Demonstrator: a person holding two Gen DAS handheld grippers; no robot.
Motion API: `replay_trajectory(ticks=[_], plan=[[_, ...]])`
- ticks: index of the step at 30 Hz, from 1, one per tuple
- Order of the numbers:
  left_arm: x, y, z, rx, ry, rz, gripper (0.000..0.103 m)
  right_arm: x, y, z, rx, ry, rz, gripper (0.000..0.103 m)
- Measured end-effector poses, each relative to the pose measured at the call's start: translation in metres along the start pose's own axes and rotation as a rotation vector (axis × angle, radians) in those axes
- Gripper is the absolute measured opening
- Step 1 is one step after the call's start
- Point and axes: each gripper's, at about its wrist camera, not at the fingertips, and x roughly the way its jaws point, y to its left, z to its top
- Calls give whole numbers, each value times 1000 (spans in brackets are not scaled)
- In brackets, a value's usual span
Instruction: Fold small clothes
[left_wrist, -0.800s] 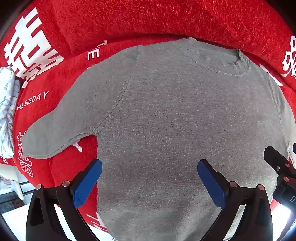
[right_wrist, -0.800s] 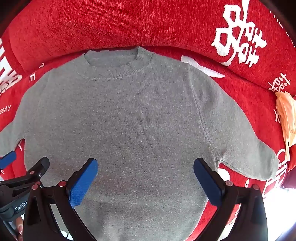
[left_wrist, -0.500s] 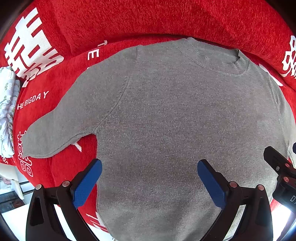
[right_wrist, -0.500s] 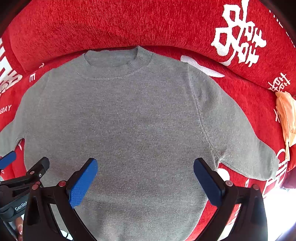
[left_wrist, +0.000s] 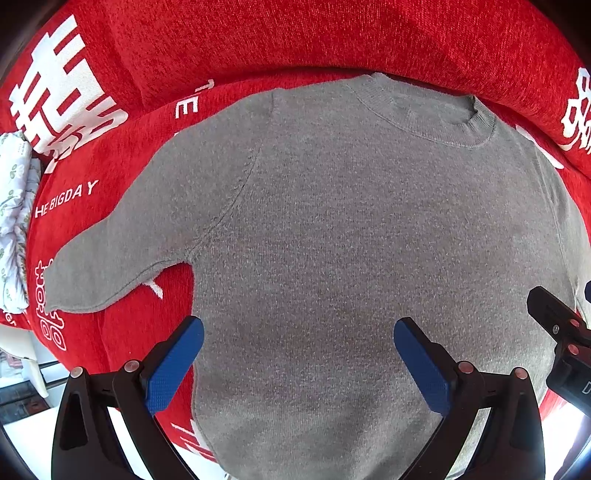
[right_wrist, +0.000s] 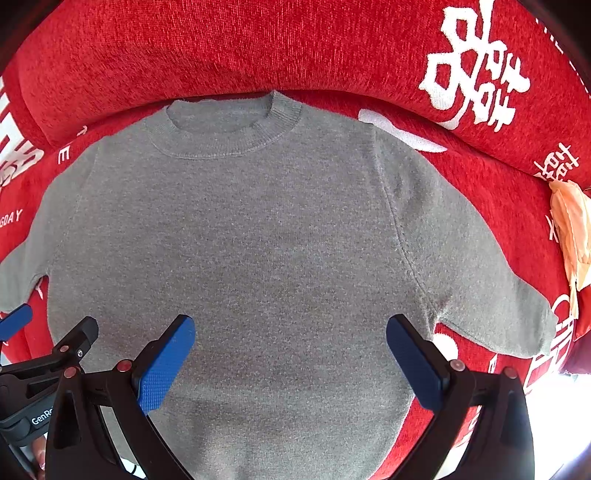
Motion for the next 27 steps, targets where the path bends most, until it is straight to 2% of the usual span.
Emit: replay_trajectory(ticks=[27], plan=[[1, 6, -6, -4, 6, -33, 103, 1, 8, -2, 9, 10, 0, 103]])
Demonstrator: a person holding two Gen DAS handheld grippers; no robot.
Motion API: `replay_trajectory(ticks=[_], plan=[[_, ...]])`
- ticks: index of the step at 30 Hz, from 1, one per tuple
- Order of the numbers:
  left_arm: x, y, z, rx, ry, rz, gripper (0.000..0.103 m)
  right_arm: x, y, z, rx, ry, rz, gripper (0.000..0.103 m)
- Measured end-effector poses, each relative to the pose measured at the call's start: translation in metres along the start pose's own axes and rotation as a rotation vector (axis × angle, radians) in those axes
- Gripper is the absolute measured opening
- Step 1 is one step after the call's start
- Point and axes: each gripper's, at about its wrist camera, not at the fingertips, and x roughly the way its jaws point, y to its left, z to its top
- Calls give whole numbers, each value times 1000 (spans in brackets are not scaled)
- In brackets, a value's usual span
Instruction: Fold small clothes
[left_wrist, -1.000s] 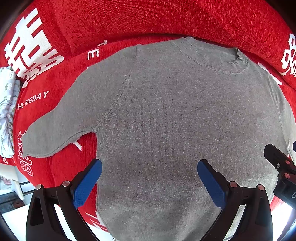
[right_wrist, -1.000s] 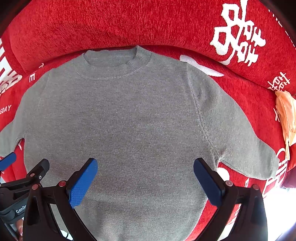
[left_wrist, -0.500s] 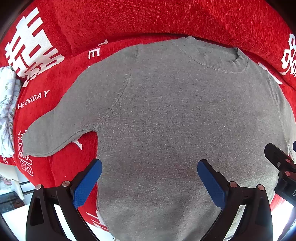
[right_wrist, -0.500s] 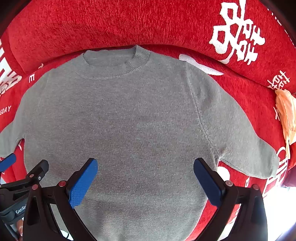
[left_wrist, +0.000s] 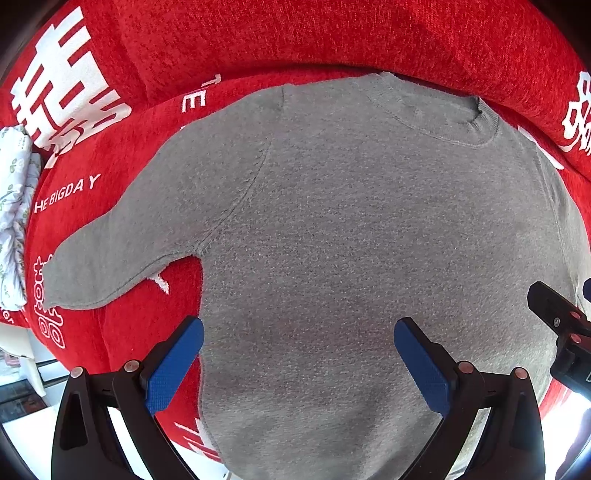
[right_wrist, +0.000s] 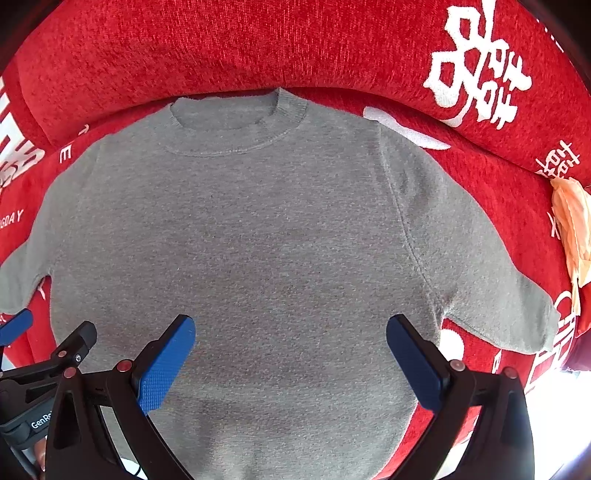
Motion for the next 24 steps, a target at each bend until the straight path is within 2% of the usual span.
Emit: replay_trajectory(ticks=[2, 7, 10, 14, 24], plan=[[1, 3, -1, -4, -1, -4, 103, 0, 2, 0, -6, -1, -4, 103], [3, 11, -2, -4, -27, 48, 103, -1, 9, 1, -14, -1, -5, 103], [4, 17, -2, -12, -58, 14, 103, -1, 13, 1, -17, 0, -5, 103], [4, 23, -2, -20, -89, 8, 103, -2, 16, 2, -18, -2, -4, 103], [9, 46, -3, -36, -69, 21, 103, -2, 33, 3, -37, -2, 0, 103]])
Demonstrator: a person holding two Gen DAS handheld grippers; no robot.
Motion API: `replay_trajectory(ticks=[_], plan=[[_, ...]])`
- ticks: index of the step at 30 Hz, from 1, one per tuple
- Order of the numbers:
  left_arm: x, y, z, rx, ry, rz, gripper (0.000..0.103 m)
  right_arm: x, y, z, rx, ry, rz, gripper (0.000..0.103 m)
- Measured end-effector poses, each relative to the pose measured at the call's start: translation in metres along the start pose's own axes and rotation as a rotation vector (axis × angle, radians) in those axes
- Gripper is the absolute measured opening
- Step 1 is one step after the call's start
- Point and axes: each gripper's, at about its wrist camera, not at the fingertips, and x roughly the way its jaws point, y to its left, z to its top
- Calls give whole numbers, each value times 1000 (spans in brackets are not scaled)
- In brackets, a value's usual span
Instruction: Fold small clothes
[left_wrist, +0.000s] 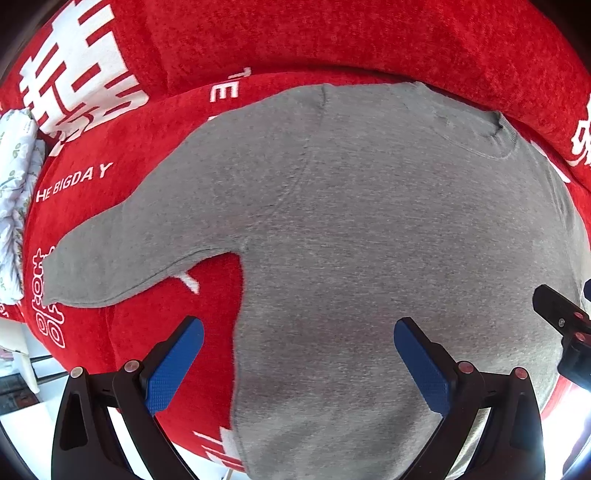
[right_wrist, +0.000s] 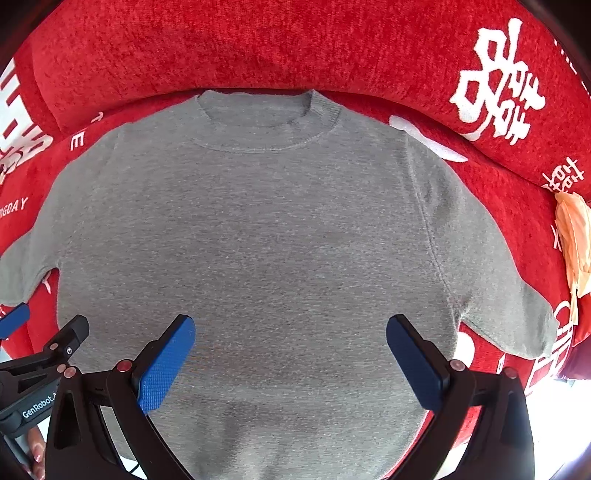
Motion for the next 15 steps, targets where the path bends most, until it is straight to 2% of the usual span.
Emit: replay_trajectory(ticks=[9, 15], plan=[[4, 40, -3, -64, -16, 25, 103, 0, 27, 4, -29, 0, 7, 103], [10, 79, -9, -123, -19, -9, 103, -1, 51, 4, -64, -1, 29, 103]])
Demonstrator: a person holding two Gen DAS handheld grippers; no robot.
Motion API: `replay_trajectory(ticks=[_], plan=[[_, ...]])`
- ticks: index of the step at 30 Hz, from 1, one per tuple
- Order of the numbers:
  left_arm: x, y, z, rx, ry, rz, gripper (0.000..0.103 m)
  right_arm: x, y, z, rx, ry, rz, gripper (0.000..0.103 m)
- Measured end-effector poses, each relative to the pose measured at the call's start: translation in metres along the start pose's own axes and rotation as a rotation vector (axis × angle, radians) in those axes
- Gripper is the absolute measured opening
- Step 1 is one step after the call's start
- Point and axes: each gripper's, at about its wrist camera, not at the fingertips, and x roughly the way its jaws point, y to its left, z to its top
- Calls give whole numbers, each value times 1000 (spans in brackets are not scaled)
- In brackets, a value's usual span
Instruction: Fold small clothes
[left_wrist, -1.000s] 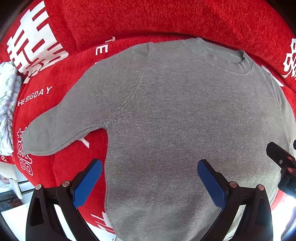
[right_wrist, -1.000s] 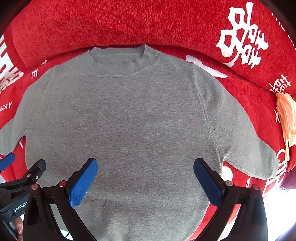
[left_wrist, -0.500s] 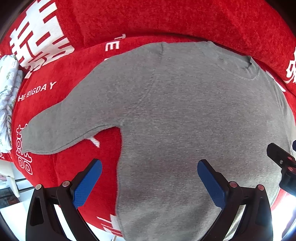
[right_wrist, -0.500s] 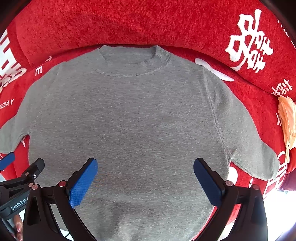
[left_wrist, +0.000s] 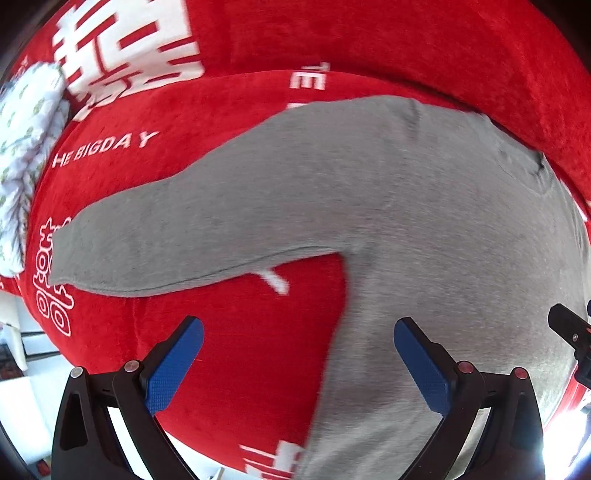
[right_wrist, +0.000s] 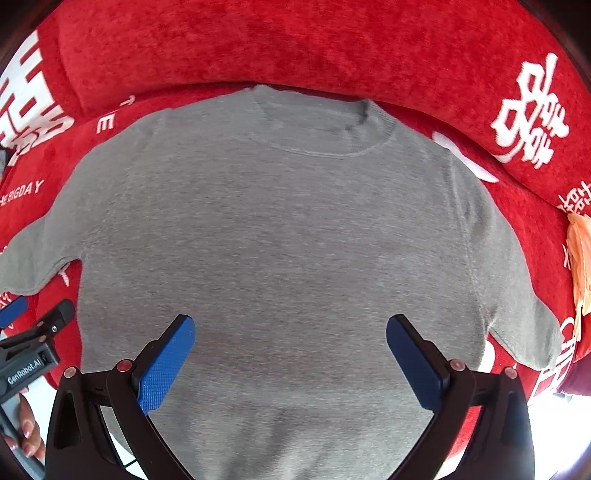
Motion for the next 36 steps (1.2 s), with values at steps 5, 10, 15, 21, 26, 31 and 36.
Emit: replay_trajectory(ticks=[5, 10, 15, 21, 26, 31, 36], plan=[[14, 67, -3, -188, 5, -140, 103, -1, 23, 0, -31, -10, 23, 103], [38, 128, -12, -343, -9, -160, 103, 6, 48, -5, -66, 4, 40, 103], [77, 175, -19, -498, 42, -242, 103, 13, 72, -13, -102, 20, 60, 103], [87, 195, -11, -586, -13, -331, 103, 14, 89, -16, -118, 10, 75, 103], [72, 214, -2, -614, -107, -285, 49, 8, 94, -18, -116, -10, 81, 103], [51, 221, 1, -543, -180, -332, 6, 1, 87, -26, -84, -32, 106, 103], [-20, 171, 25, -313, -346, -338, 6, -6, 53, -37, -11, -53, 135, 103]])
